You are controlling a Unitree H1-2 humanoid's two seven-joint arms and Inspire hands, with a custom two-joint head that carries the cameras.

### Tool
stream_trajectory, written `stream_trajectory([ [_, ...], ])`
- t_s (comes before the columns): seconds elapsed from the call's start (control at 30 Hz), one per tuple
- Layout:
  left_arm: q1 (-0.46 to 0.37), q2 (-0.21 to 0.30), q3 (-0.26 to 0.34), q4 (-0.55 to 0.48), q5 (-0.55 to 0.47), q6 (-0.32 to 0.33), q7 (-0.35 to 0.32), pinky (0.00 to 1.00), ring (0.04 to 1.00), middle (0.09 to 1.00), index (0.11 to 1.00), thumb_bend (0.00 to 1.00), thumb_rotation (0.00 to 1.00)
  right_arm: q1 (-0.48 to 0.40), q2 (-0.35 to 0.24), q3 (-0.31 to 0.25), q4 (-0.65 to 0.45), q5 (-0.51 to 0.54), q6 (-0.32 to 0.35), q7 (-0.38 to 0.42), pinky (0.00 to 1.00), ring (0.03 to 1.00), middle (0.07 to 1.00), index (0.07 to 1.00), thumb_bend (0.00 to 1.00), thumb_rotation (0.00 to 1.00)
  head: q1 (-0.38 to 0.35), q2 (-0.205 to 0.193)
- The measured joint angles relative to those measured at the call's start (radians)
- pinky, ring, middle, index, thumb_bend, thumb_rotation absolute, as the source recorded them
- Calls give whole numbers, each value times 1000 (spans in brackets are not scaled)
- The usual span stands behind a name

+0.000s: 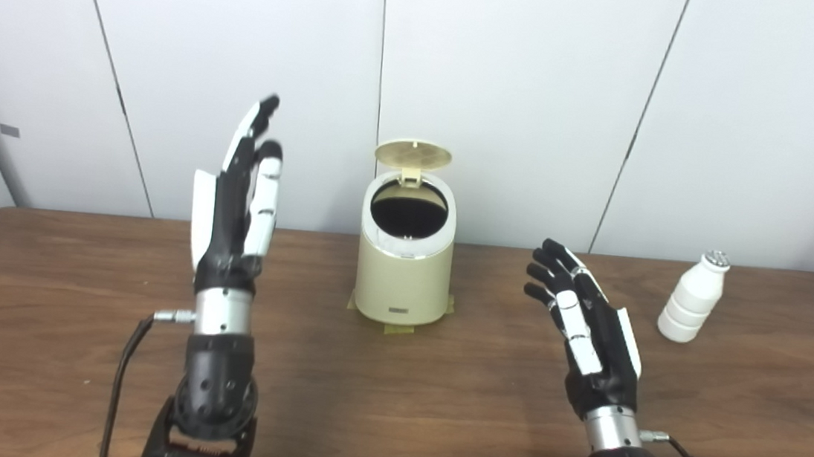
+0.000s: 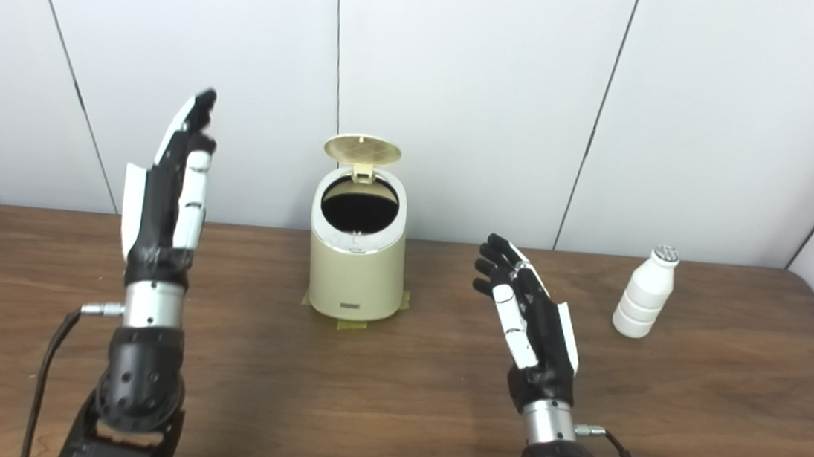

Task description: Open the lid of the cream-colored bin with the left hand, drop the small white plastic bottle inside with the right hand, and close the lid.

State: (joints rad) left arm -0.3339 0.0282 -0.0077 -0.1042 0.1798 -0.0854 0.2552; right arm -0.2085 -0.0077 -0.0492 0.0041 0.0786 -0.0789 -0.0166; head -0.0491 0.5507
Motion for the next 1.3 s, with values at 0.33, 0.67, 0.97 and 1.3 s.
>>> stream_trajectory([
  [0.33,126,-7,34,-19,-167,-30,-100,863,899,902,886,267,948,-2,-6,-6,0,0,-1,0,750,809,821,811,200,665,2,2],
  [0.67,143,-3,61,-17,-201,-61,-135,836,891,901,886,244,913,-11,-16,-13,8,-31,-25,-14,769,832,840,832,244,622,-5,3],
  [0.97,144,-4,76,-8,-200,-69,-146,837,886,897,886,224,878,-68,-52,-69,-90,-57,-42,-61,775,827,835,827,340,644,-17,6],
  [1.3,153,8,84,7,-199,-84,-155,844,888,898,881,223,853,-123,-128,-160,-202,-44,-7,-78,717,785,806,808,378,686,-32,6],
])
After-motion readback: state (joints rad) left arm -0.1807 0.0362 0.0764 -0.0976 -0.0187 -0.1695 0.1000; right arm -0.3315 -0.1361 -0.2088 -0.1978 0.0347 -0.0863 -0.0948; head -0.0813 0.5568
